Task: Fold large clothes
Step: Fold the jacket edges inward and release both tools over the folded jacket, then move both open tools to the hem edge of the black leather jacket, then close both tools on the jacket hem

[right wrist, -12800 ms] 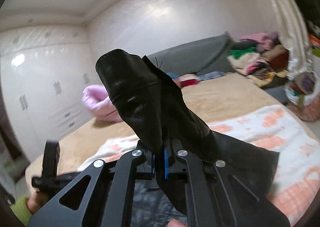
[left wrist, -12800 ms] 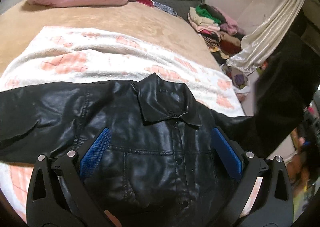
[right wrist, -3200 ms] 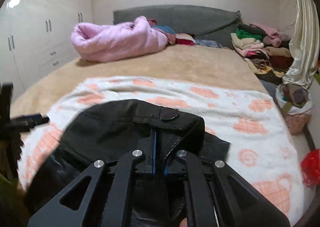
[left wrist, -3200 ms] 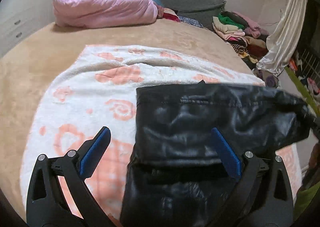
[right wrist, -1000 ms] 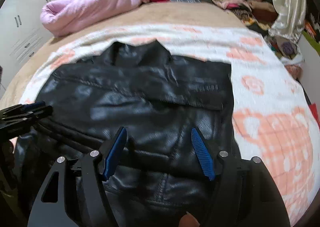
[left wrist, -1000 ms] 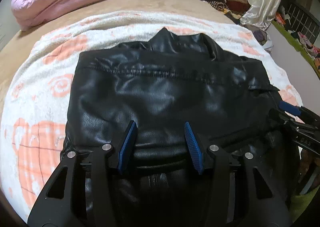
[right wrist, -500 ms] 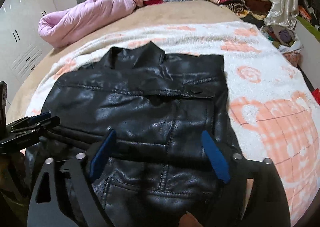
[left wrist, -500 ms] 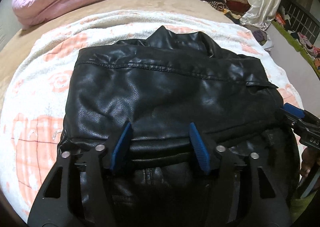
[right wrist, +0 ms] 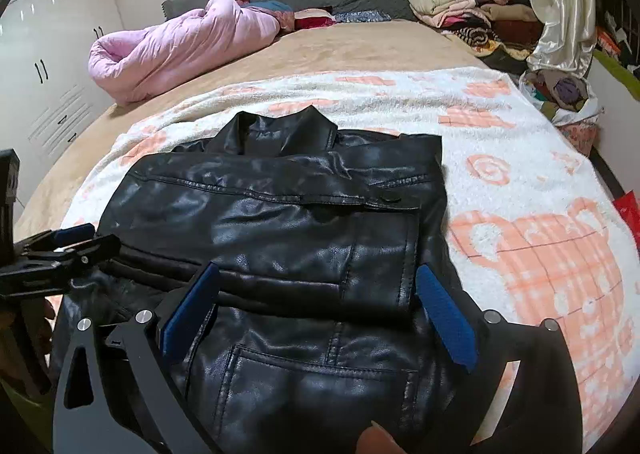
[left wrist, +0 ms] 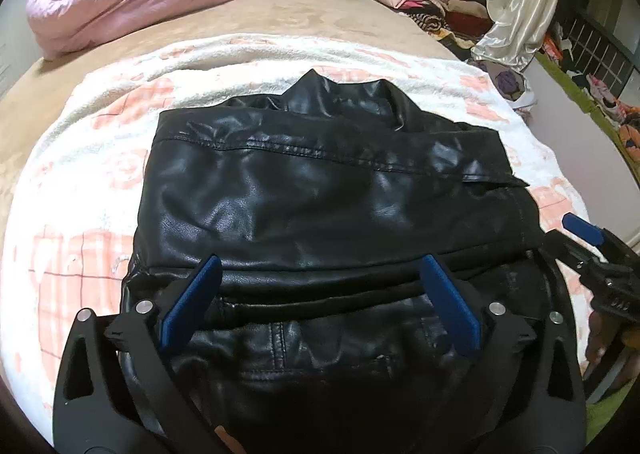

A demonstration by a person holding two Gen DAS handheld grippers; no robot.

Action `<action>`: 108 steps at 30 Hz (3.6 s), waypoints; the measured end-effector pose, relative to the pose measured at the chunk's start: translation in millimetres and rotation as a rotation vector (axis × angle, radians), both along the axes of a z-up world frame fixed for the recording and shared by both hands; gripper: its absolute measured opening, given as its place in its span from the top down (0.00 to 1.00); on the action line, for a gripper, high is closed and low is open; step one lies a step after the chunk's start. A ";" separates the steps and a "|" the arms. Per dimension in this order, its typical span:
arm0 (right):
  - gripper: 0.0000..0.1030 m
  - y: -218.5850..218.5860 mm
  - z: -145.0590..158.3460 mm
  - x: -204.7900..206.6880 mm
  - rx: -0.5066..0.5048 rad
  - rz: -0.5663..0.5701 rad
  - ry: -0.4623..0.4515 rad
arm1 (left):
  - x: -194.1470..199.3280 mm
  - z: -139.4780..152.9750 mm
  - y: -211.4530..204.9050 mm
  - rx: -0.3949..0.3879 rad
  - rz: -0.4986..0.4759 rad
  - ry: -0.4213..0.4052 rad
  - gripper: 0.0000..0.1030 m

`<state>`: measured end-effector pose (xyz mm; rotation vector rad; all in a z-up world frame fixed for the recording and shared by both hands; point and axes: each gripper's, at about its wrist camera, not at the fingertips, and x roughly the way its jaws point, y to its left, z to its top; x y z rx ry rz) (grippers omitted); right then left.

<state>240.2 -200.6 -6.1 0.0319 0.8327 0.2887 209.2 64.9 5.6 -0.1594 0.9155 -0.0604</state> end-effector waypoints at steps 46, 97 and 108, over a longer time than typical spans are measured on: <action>0.05 6.0 39.8 -97.6 -0.018 0.047 -0.116 | -96.1 43.7 0.2 -0.010 -0.006 -0.109 0.09; 0.06 -89.9 -69.3 -181.0 0.016 0.091 0.299 | -225.1 -66.0 80.2 -0.204 0.072 0.201 0.47; 0.76 -96.5 -75.0 -186.4 0.055 0.129 0.326 | -225.7 -69.2 79.8 -0.171 0.085 0.215 0.78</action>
